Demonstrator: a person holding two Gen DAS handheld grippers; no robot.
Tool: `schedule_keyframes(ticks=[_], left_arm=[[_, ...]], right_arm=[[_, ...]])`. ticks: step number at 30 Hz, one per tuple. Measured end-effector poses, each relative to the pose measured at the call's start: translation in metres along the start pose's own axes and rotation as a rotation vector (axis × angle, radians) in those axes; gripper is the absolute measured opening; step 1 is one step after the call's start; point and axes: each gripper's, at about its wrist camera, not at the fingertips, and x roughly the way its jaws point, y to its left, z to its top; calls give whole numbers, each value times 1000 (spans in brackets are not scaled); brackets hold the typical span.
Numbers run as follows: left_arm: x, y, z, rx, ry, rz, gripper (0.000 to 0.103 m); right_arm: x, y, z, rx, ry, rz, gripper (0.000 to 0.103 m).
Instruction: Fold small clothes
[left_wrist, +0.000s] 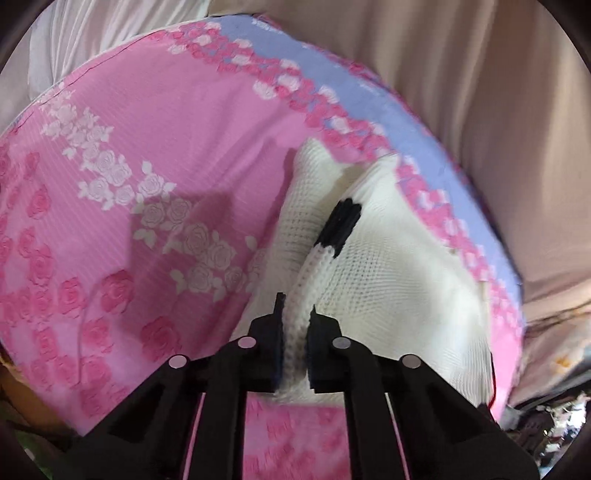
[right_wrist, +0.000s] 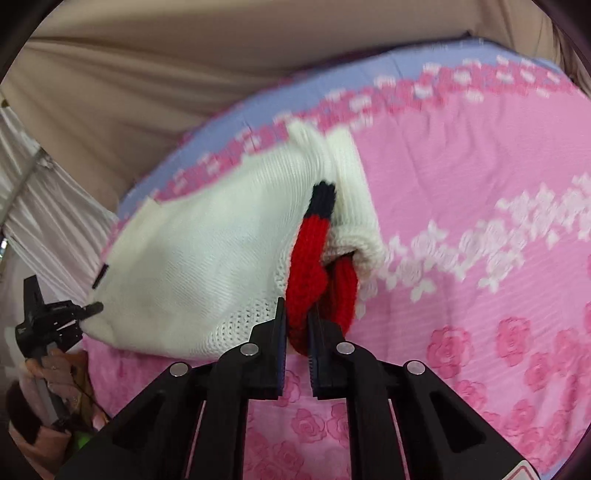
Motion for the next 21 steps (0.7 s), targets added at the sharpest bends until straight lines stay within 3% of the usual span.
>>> schedule_keyframes(ticks=[2, 6, 9, 13, 14, 16, 17, 21], left_arm=[[-4, 2, -6, 21, 23, 21, 8], [34, 14, -29, 81, 78, 175, 8], [40, 16, -39, 87, 77, 213, 11], [1, -5, -27, 104, 8, 156, 15], [-8, -10, -21, 103, -16, 136, 17], [-19, -23, -2, 113, -73, 112, 35], [-18, -30, 9, 126, -91, 106, 40], [19, -58, 53, 158, -112, 96, 41]], right_arm=[[-4, -6, -6, -11, 18, -22, 9], [42, -42, -38, 37, 159, -91, 9], [37, -48, -40, 110, 142, -65, 11], [7, -33, -19, 69, 65, -95, 19], [1, -29, -10, 58, 41, -90, 27], [-3, -20, 14, 24, -8, -86, 42], [1, -16, 28, 4, -26, -82, 46], [47, -2, 76, -61, -20, -96, 53]])
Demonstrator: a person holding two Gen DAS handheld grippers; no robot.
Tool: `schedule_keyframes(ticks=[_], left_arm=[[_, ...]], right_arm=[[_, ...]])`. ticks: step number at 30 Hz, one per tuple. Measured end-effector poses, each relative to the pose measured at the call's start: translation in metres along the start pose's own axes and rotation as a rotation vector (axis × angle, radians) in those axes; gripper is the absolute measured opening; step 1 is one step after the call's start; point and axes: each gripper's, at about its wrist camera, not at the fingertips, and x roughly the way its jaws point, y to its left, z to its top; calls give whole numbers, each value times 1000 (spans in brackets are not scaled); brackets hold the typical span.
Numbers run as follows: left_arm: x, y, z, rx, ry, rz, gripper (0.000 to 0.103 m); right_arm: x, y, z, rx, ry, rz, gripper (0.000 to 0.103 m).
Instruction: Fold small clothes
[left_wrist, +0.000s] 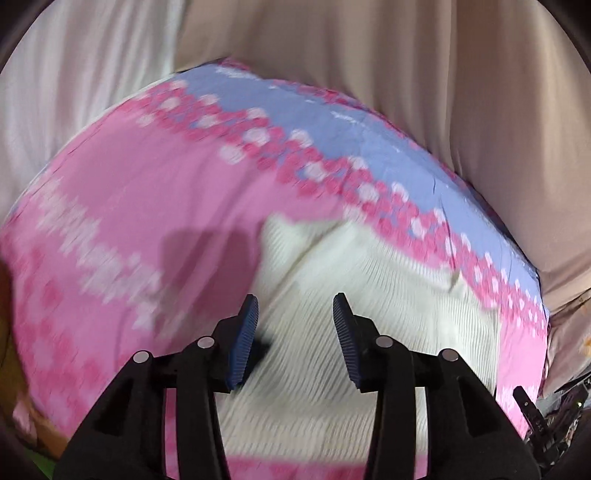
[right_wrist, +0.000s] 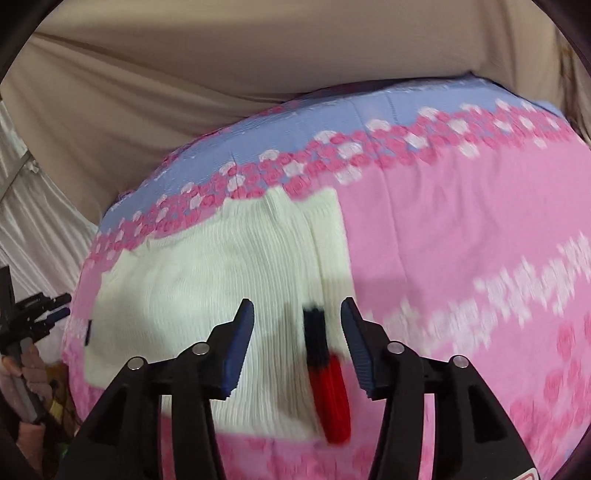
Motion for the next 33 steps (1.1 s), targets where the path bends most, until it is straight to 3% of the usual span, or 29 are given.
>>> schedule_keyframes(ticks=[3, 4, 5, 6, 7, 9, 11, 12, 14, 15, 17, 19, 21, 23, 25, 26, 29, 32, 33], left_arm=[[62, -10, 14, -11, 86, 35, 37], [77, -9, 14, -19, 113, 40, 23], [90, -8, 15, -26, 133, 46, 15], [94, -6, 15, -30, 138, 47, 9], [93, -5, 16, -40, 129, 40, 7], [80, -5, 21, -32, 87, 20, 7], [78, -6, 24, -12, 76, 48, 7], [82, -5, 25, -10, 87, 58, 7], [105, -2, 25, -9, 125, 87, 7], [108, -3, 23, 0, 111, 95, 8], [103, -10, 23, 29, 90, 114, 8], [85, -11, 25, 8, 72, 60, 10], [69, -15, 26, 35, 22, 49, 10], [72, -21, 24, 83, 10, 86, 10], [94, -19, 22, 85, 55, 120, 10], [103, -18, 21, 82, 67, 141, 11], [93, -13, 21, 49, 54, 131, 11], [53, -5, 14, 49, 3, 87, 11], [43, 0, 10, 34, -5, 80, 17]], right_arm=[[47, 2, 21, -6, 49, -20, 55], [59, 1, 23, 0, 68, -18, 55], [69, 0, 26, 8, 85, 0, 42], [75, 1, 27, 12, 96, 24, 22], [72, 3, 31, 24, 88, 32, 7], [49, 6, 40, 39, 5, 59, 7], [35, 3, 48, 47, -58, 44, 7], [42, -1, 49, 48, -46, 25, 7], [83, -18, 43, 45, 87, -33, 8], [96, -25, 37, 61, 112, -17, 8], [84, -25, 40, 95, 92, -21, 11], [52, -14, 43, 85, -4, -22, 18], [31, -3, 42, 62, -59, 10, 18], [41, 7, 36, 23, -21, 32, 17], [77, 11, 29, -25, 86, -16, 16], [94, 8, 24, -39, 124, -42, 8], [73, 14, 32, -29, 85, -49, 9], [24, 27, 27, -61, -3, -10, 10], [11, 28, 19, -66, -12, -10, 11]])
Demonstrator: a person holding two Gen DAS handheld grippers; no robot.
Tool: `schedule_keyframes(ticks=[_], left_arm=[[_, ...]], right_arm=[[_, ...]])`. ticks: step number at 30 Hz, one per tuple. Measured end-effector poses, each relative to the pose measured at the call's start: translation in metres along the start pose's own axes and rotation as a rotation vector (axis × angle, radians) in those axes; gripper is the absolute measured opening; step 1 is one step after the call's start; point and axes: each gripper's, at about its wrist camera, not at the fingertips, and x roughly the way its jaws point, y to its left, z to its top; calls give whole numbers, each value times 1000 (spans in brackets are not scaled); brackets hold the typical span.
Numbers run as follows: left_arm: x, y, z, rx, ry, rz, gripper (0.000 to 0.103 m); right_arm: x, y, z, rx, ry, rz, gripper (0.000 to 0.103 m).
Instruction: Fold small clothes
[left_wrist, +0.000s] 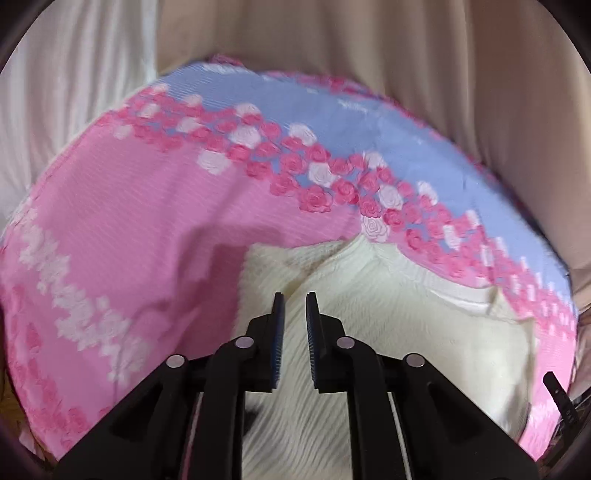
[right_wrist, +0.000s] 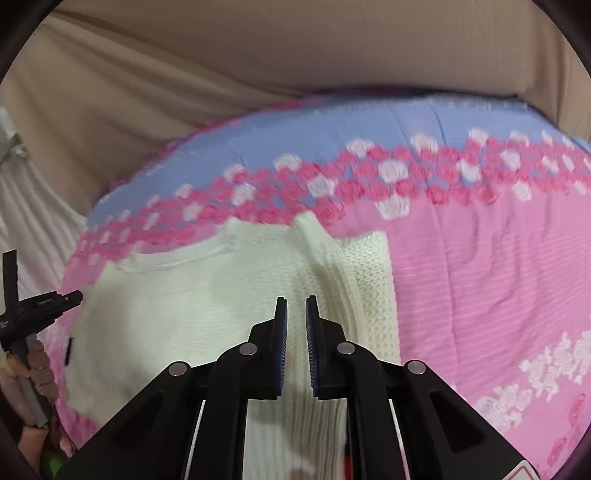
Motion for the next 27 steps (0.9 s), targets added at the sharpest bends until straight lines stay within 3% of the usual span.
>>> schedule_keyframes(ticks=[1, 4, 6, 9, 12, 14, 16, 17, 18, 19, 21, 23, 27], left_arm=[[-13, 11, -10, -33, -3, -26, 31], [-36, 43, -45, -123, 15, -84, 57], [-41, 60, -72, -167, 41, -85, 63], [-36, 84, -115, -265, 96, -68, 64], [-23, 95, -142, -391, 162, -116, 64], [-22, 89, -146, -397, 133, -109, 69], [-17, 79, -141, -393, 119, -147, 73], [-13, 75, -138, -400, 121, -151, 73], [-11, 72, -135, -404, 118, -157, 69], [-7, 67, -130, -390, 116, -154, 47], [-1, 63, -120, -375, 162, -171, 13], [-14, 66, -117, -395, 161, -191, 10], [-60, 66, -126, -316, 153, -234, 10]], right_arm=[[-12, -2, -12, 6, 3, 0, 18], [-32, -17, -61, 51, 26, -29, 59], [-29, -26, -90, 84, 66, -23, 62], [-11, -40, -121, 156, 151, 3, 64], [8, -45, -128, 237, 165, 74, 65], [12, -41, -127, 255, 129, 99, 75], [21, -37, -118, 285, 116, 136, 75], [23, -36, -114, 296, 105, 145, 71], [28, -36, -109, 302, 106, 167, 57], [32, -36, -106, 310, 128, 164, 15], [25, -38, -100, 323, 113, 176, 15], [-2, -37, -92, 286, 76, 172, 12], [-62, -43, -101, 201, 75, 134, 11]])
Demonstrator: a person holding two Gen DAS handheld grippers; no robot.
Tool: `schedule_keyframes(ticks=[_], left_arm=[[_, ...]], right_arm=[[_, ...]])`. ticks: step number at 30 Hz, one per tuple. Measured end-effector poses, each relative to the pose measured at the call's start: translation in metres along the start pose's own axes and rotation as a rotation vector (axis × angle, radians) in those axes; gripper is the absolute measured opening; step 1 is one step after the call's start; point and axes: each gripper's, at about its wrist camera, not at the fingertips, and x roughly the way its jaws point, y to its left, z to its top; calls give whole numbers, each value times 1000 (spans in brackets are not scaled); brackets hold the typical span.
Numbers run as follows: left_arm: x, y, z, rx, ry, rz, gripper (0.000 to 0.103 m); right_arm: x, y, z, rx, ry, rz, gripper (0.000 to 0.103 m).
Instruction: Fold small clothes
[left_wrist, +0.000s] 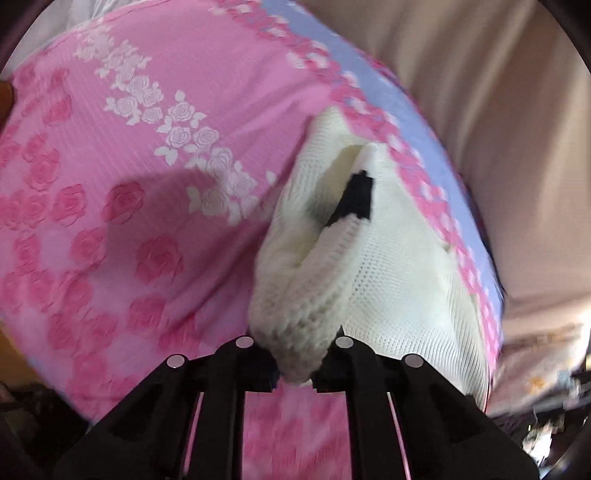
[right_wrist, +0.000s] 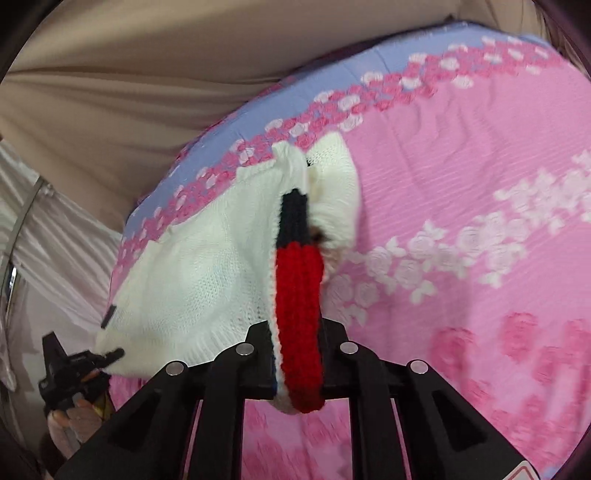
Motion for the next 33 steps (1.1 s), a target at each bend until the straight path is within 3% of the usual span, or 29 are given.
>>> schedule_keyframes(ticks=[5, 9, 12, 14, 16, 19, 21, 25, 27, 28, 29, 30, 33], left_arm=[[-14, 23, -52, -2, 110, 39, 10], [6, 38, -85, 37, 120, 186, 15], [-22, 22, -81, 59, 31, 185, 17], [-50, -2, -69, 123, -73, 181, 22], [-59, -26, -56, 181, -127, 171, 34], [-42, -58, -30, 265, -176, 205, 36], [-26, -66, -11, 255, -208, 232, 37], [11, -70, 15, 233, -166, 242, 39], [33, -71, 19, 270, -122, 261, 38], [40, -72, 19, 286, -100, 260, 38], [49, -72, 19, 306, -77, 254, 27], [56, -73, 20, 318, -58, 259, 7], [59, -77, 24, 313, -62, 248, 5]], right_arm=[[-20, -28, -57, -25, 118, -91, 11], [11, -50, -92, -38, 232, -174, 22], [-16, -41, -76, -24, 122, -173, 27], [-35, -25, -56, -85, 30, -189, 42], [-35, -12, -33, -124, -8, -169, 47], [-10, 0, -6, -169, -11, -172, 48], [10, 1, 3, -187, -6, -191, 50], [52, -4, 19, -146, 41, -215, 50], [62, -6, 22, -133, 51, -210, 46], [64, -5, 25, -129, 46, -200, 26], [64, -5, 29, -118, 55, -171, 8], [61, -3, 32, -108, 42, -165, 7], [38, 14, 45, -135, -50, -150, 7]])
